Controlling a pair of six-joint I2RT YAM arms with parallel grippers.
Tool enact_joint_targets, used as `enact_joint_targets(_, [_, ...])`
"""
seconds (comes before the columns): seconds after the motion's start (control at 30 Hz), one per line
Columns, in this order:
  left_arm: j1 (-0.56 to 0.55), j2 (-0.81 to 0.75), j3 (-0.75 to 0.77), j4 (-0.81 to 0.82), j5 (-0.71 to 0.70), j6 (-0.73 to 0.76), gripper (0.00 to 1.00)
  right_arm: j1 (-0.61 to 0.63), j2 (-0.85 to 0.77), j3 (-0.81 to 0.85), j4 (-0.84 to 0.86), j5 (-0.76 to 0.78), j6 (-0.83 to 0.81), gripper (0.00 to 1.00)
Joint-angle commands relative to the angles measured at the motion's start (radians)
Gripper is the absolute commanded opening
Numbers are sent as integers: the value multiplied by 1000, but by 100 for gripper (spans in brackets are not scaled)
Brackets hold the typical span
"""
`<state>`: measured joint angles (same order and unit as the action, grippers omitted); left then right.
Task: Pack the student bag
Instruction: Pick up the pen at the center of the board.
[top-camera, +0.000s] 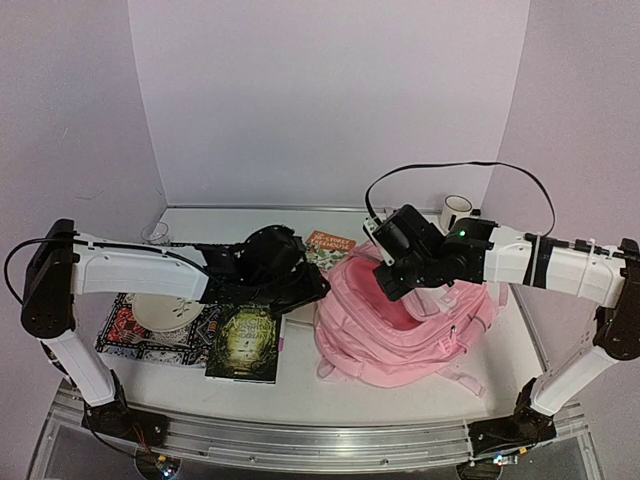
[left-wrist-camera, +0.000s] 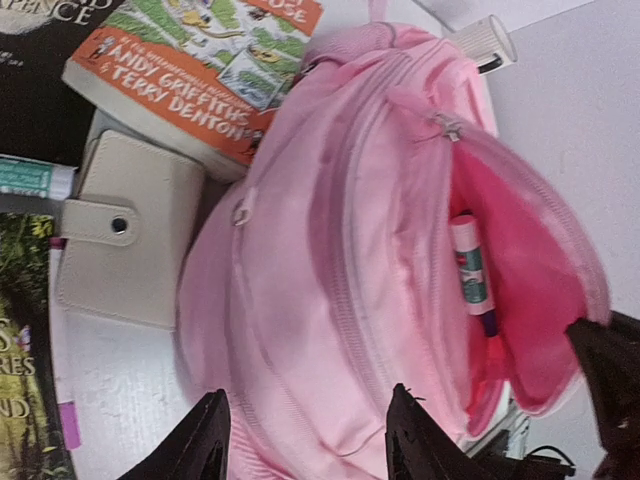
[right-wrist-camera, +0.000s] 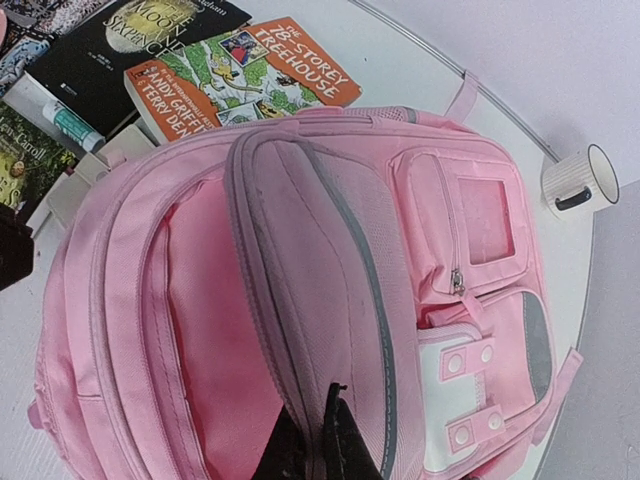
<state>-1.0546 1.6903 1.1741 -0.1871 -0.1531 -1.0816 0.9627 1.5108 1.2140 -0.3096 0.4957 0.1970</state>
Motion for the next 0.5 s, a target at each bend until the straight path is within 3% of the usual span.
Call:
enact_joint_targets(0.0, [-3, -4, -3, -195, -38, 76, 58, -3, -50, 3, 47, 59, 18, 0])
enact_joint_targets(0.2, [-54, 76, 35, -320, -22, 81, 67, -4, -51, -1, 47, 64, 18, 0])
enact_joint_targets(0.47, [-100, 127, 7, -342, -14, 5, 75, -6, -49, -6, 47, 62, 20, 0])
